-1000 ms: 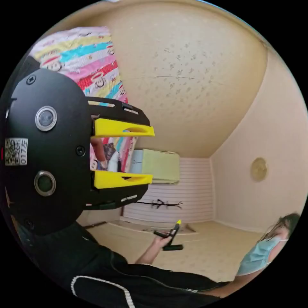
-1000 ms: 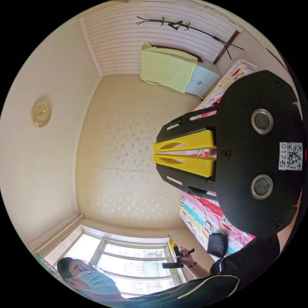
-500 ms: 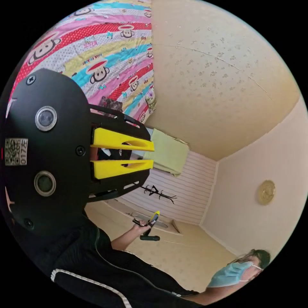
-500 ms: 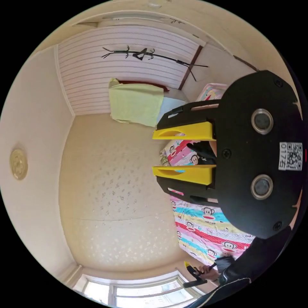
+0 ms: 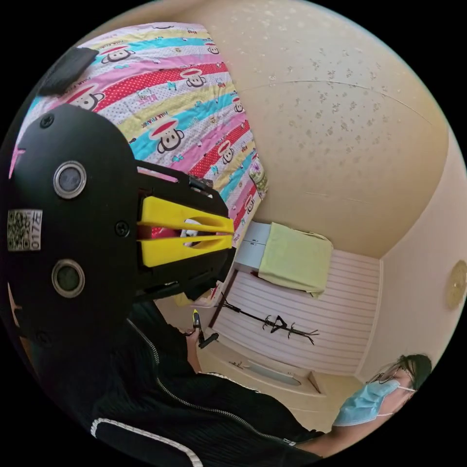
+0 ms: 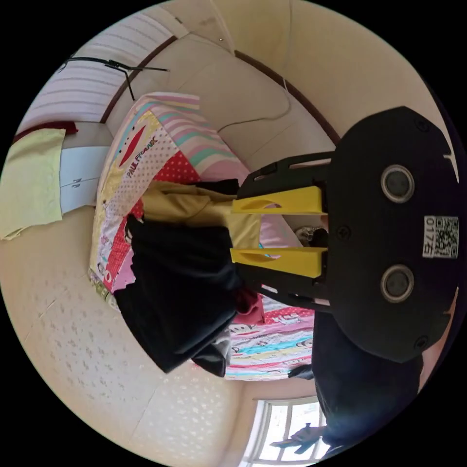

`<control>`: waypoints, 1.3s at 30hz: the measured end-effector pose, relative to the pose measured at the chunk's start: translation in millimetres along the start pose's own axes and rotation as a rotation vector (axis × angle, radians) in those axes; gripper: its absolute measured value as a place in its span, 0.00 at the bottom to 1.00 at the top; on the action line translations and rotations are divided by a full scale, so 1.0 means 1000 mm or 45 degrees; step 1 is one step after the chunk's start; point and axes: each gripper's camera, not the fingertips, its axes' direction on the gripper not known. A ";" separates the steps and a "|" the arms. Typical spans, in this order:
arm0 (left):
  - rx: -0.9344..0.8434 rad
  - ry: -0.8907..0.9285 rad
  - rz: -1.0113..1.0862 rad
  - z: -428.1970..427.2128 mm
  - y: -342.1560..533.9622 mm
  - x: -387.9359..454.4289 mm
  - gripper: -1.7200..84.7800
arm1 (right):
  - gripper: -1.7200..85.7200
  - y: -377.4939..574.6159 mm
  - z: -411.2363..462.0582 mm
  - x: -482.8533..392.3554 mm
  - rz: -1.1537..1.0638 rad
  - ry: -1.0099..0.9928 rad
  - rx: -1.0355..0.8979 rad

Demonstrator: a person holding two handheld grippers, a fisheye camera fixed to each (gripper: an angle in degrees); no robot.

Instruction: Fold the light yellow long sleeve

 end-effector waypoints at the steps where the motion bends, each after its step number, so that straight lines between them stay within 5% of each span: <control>1: -0.023 -0.023 0.000 0.003 0.001 0.001 0.01 | 0.14 -0.007 0.009 0.009 0.052 0.045 -0.010; 6: -0.222 -0.235 0.120 0.031 -0.002 0.003 0.01 | 0.12 -0.029 0.033 0.048 0.283 -0.193 -0.025; 11: -0.216 -0.246 0.079 0.048 -0.022 -0.030 0.01 | 0.07 -0.054 0.046 0.052 0.366 -0.165 -0.151; 19: 0.044 -0.039 -0.109 0.068 -0.021 -0.090 0.01 | 0.03 -0.051 -0.026 0.093 0.427 -1.217 0.352; 29: 0.222 0.489 -0.198 0.077 0.009 -0.157 0.09 | 0.02 -0.081 -0.114 -0.034 -0.103 -1.273 0.351; 35: 0.056 0.575 0.020 0.102 0.013 -0.124 0.13 | 0.02 -0.063 -0.176 -0.074 -0.233 -1.893 0.709; 39: 0.038 0.539 0.123 0.107 0.014 -0.105 0.16 | 0.02 -0.067 -0.254 -0.155 -0.709 -2.077 0.681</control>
